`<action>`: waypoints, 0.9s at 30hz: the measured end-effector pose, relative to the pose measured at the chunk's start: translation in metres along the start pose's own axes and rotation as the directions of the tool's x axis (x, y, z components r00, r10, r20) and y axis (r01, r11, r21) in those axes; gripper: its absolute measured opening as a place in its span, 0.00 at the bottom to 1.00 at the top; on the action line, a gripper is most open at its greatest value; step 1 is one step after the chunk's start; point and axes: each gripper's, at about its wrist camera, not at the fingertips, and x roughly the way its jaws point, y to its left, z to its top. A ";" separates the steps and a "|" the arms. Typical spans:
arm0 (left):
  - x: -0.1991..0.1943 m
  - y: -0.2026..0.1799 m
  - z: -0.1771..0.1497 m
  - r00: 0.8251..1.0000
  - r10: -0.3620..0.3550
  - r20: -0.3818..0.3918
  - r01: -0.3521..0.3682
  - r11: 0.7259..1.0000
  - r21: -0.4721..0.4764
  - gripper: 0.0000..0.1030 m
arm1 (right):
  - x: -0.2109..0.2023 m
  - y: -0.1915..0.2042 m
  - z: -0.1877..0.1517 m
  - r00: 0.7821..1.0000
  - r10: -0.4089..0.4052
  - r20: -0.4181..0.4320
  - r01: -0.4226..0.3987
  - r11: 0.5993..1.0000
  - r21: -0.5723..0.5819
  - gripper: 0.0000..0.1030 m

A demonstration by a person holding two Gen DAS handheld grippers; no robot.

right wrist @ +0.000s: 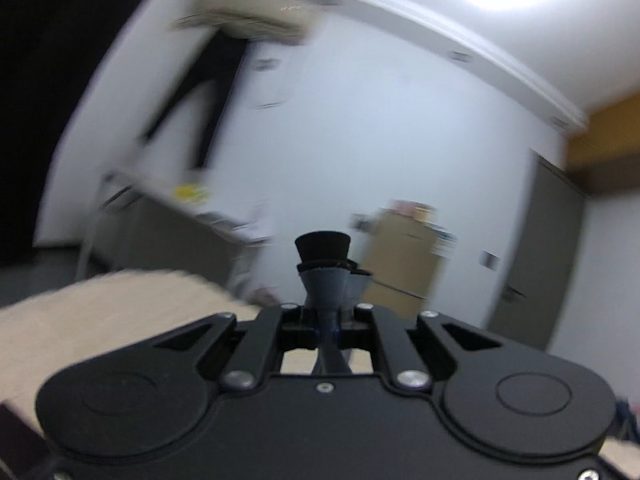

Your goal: Fold clothes

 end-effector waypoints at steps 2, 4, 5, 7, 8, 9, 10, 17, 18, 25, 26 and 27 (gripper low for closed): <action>0.000 0.001 0.001 1.000 0.011 0.000 -0.011 1.000 -0.006 1.00 | 0.003 0.071 -0.011 0.993 0.109 -0.039 -0.112 0.990 -0.084 0.05; 0.000 0.001 0.001 1.000 0.018 0.002 -0.018 1.000 -0.001 1.00 | 0.002 0.122 -0.028 0.977 0.189 -0.098 -0.201 0.970 -0.134 0.06; 0.000 0.001 0.001 1.000 0.020 0.001 -0.020 1.000 0.001 1.00 | 0.000 0.165 -0.043 0.956 0.251 -0.154 -0.276 0.945 -0.174 0.06; 0.000 0.001 0.002 1.000 0.024 -0.003 -0.024 1.000 0.007 1.00 | -0.004 0.211 -0.064 0.916 0.305 -0.260 -0.364 0.904 -0.224 0.12; -0.001 0.001 0.002 1.000 0.025 -0.003 -0.025 1.000 0.007 1.00 | -0.011 0.228 -0.072 0.910 0.300 -0.287 -0.371 0.898 -0.238 0.18; -0.001 0.001 0.002 1.000 0.022 -0.003 -0.022 1.000 0.006 1.00 | -0.018 0.243 -0.080 0.904 0.295 -0.310 -0.377 0.891 -0.252 0.19; -0.002 0.001 0.002 1.000 0.020 -0.002 -0.020 1.000 0.004 1.00 | -0.032 0.242 -0.075 0.915 0.305 -0.264 -0.371 0.894 -0.252 0.23; 0.001 0.001 0.002 1.000 0.003 -0.018 -0.003 1.000 0.005 1.00 | -0.099 0.164 -0.056 0.851 0.525 0.012 -0.518 0.843 -0.146 0.88; 0.001 0.000 0.001 1.000 0.001 -0.019 -0.001 1.000 0.008 1.00 | -0.096 0.155 -0.055 0.854 0.521 0.015 -0.514 0.846 -0.142 0.88; 0.005 -0.004 -0.003 0.999 -0.026 -0.047 0.028 0.999 0.025 1.00 | -0.038 -0.002 -0.110 0.951 0.292 -0.098 -0.273 0.947 0.171 0.60; 0.007 -0.005 -0.004 0.998 -0.028 -0.055 0.030 0.999 0.028 1.00 | -0.028 -0.021 -0.124 0.951 0.264 -0.162 -0.228 0.951 0.208 0.35; 0.009 -0.006 -0.005 0.998 -0.028 -0.062 0.030 0.999 0.033 1.00 | -0.017 -0.040 -0.137 0.945 0.237 -0.227 -0.181 0.954 0.241 0.20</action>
